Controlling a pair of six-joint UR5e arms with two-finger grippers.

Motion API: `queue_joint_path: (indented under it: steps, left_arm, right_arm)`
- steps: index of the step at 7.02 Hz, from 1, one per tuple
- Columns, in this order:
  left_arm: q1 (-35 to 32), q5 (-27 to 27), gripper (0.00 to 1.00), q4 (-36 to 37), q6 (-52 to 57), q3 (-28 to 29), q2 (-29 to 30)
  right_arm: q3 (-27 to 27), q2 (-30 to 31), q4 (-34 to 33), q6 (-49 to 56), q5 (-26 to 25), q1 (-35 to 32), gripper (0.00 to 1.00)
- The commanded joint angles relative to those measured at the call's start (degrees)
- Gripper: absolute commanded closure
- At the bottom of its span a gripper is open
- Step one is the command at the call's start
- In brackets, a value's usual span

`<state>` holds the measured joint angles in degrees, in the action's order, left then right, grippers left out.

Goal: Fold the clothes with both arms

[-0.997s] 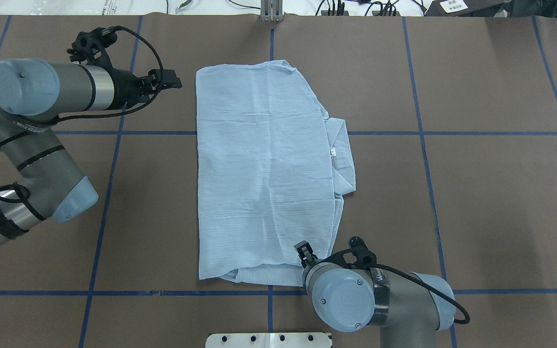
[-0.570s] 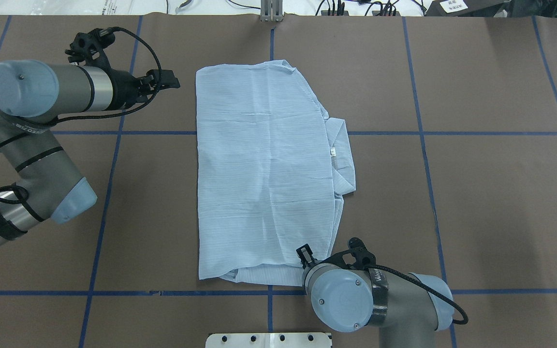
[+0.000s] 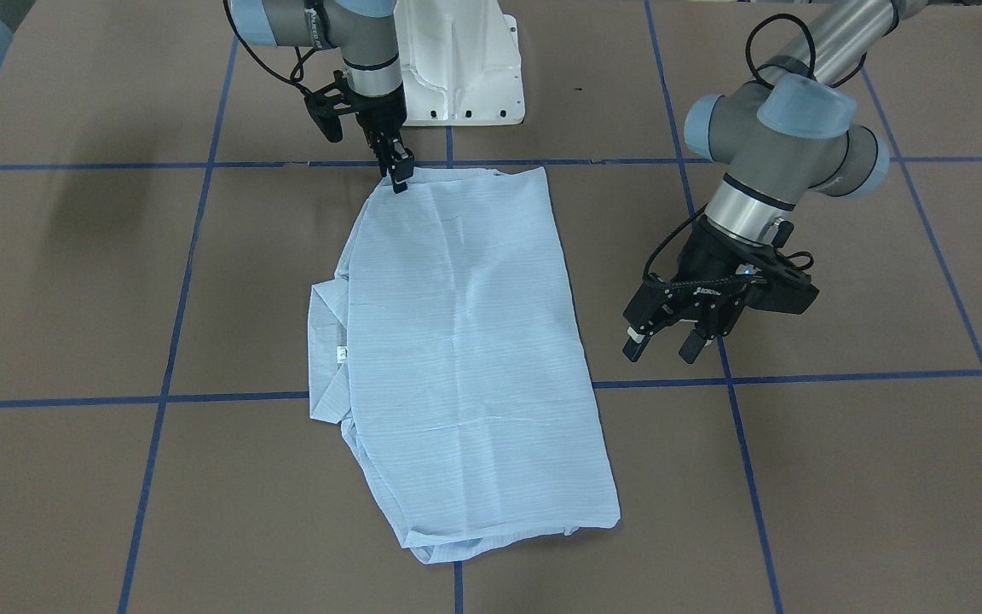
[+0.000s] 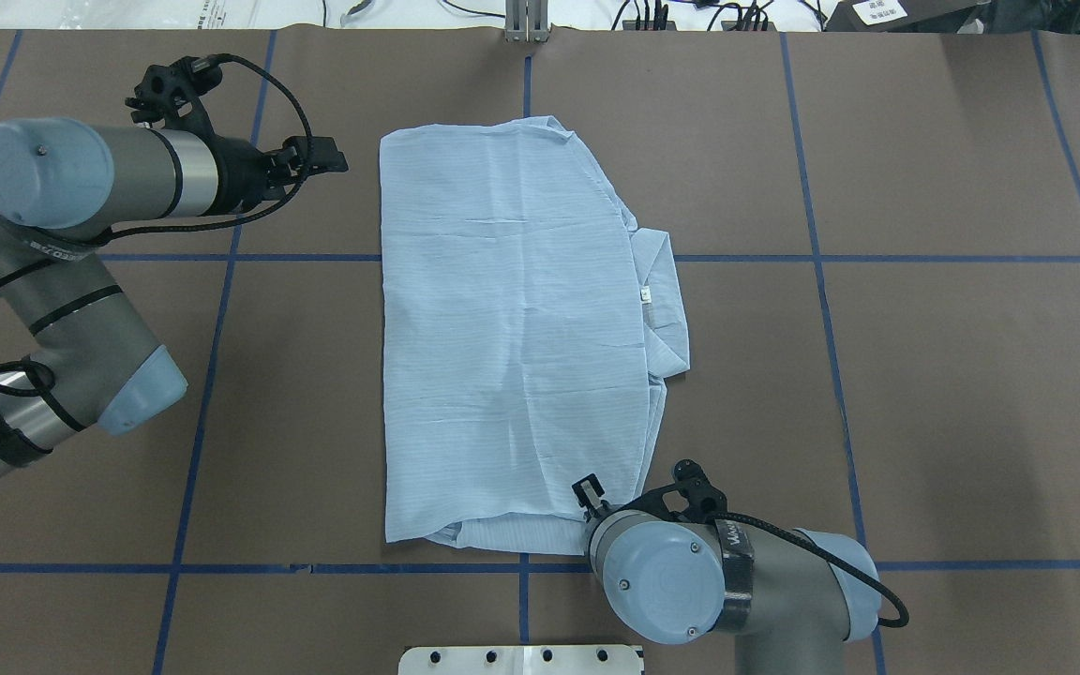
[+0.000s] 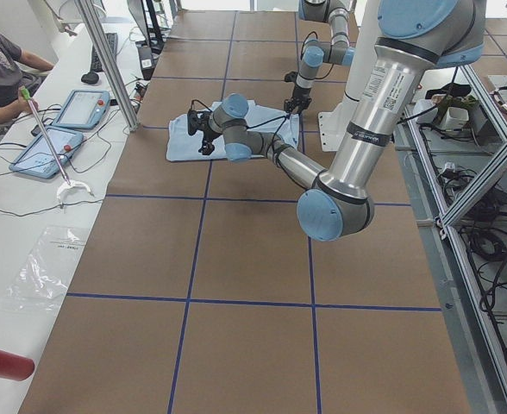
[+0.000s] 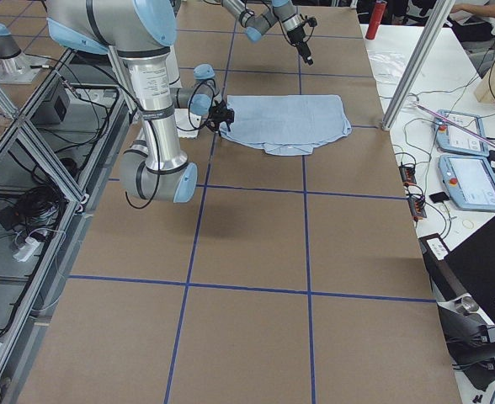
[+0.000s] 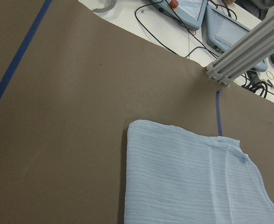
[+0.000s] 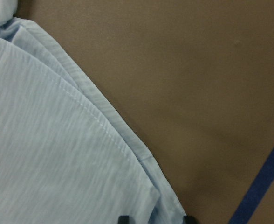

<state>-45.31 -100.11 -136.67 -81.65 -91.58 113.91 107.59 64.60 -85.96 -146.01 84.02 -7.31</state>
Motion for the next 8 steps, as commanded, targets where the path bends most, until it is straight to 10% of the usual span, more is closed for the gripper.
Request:
queue_joint_path:
  steps: [1, 5, 8]
  left_arm:
    - [0.05, 0.0, 0.0, 0.0, 0.0, -0.09, -0.01]
    - [0.05, 0.0, 0.0, 0.0, -0.79, -0.61, -0.01]
    - [9.93, 2.26, 0.0, 0.09, -12.69, -11.38, -7.09]
  right_arm:
    - [0.08, 0.0, 0.26, 0.28, 0.0, -0.07, 1.0]
    - [2.52, 0.26, -0.34, 0.29, 0.18, -0.25, 1.0]
    - [5.35, 1.66, -0.88, 0.29, 1.06, -0.25, 1.0]
